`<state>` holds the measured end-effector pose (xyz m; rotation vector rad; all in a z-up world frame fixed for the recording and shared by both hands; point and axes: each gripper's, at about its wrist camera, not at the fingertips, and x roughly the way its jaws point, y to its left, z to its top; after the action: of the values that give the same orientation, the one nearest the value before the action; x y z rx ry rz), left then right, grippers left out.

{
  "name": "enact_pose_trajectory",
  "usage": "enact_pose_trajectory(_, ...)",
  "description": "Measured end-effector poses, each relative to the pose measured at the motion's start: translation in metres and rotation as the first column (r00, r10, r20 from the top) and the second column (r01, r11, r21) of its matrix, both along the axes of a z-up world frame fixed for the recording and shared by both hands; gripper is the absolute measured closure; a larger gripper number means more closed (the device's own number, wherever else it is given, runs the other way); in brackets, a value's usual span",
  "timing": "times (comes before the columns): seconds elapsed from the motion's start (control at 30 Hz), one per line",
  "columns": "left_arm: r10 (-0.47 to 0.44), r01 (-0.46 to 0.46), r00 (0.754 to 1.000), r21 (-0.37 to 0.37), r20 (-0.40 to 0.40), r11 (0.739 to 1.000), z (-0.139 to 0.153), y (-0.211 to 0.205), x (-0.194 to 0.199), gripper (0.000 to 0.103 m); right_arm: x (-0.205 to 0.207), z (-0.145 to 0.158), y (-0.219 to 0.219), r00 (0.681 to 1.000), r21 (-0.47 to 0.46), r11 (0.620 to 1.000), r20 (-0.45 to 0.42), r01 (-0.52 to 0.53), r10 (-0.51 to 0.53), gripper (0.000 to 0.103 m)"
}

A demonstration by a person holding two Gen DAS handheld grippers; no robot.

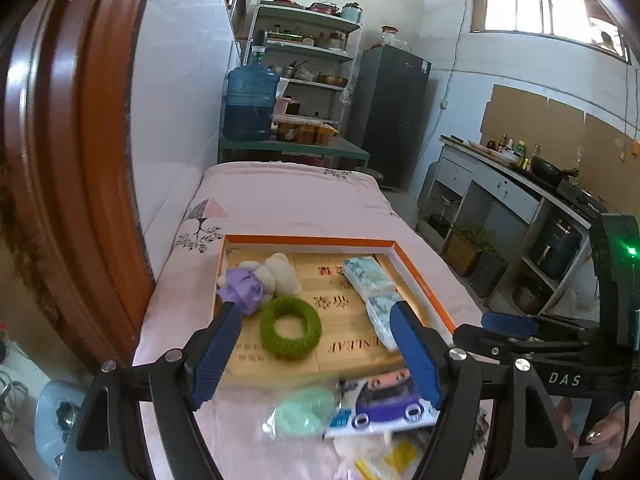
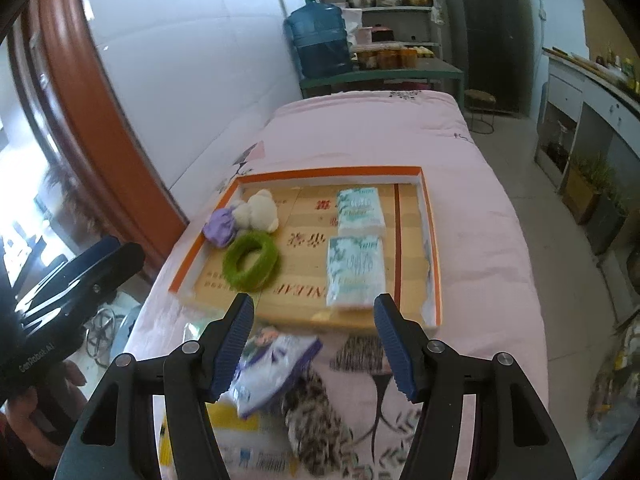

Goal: Organize soft objects
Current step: 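Move both tools back toward the remaining pile beside the lid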

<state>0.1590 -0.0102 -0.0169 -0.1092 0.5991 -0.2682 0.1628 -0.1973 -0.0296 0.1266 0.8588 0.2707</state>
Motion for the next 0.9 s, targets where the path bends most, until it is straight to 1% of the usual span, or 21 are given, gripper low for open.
enact_pose_trajectory(0.1,0.007,-0.007,1.0,0.002,0.004,1.0,0.001,0.002,-0.015,0.027,-0.017,0.0,-0.003,1.0,0.006,1.0,-0.002,0.002,-0.002,0.039)
enact_pose_trajectory(0.2,0.011,-0.011,1.0,-0.018,-0.002,1.0,0.001,0.006,-0.026,0.027,-0.03,-0.001,-0.004,1.0,0.008,1.0,-0.007,0.009,-0.009,0.039)
enact_pose_trajectory(0.33,0.01,-0.01,1.0,-0.027,-0.003,1.0,0.002,0.01,-0.039,0.027,-0.044,-0.001,-0.006,1.0,0.005,1.0,-0.008,0.019,-0.019,0.039)
enact_pose_trajectory(0.5,0.012,-0.012,1.0,-0.053,-0.003,0.998,0.001,0.018,-0.052,0.027,-0.063,-0.003,-0.007,0.999,-0.019,0.999,-0.006,0.034,-0.035,0.039)
enact_pose_trajectory(0.7,-0.004,0.003,1.0,-0.074,-0.004,0.997,-0.002,0.019,-0.066,0.027,-0.081,-0.011,-0.008,0.999,-0.047,0.998,-0.015,0.036,-0.037,0.039)
enact_pose_trajectory(0.9,-0.041,0.039,0.999,-0.079,-0.021,0.996,-0.013,0.012,-0.083,0.027,-0.093,-0.021,-0.008,0.999,-0.054,0.998,-0.026,0.038,-0.04,0.039)
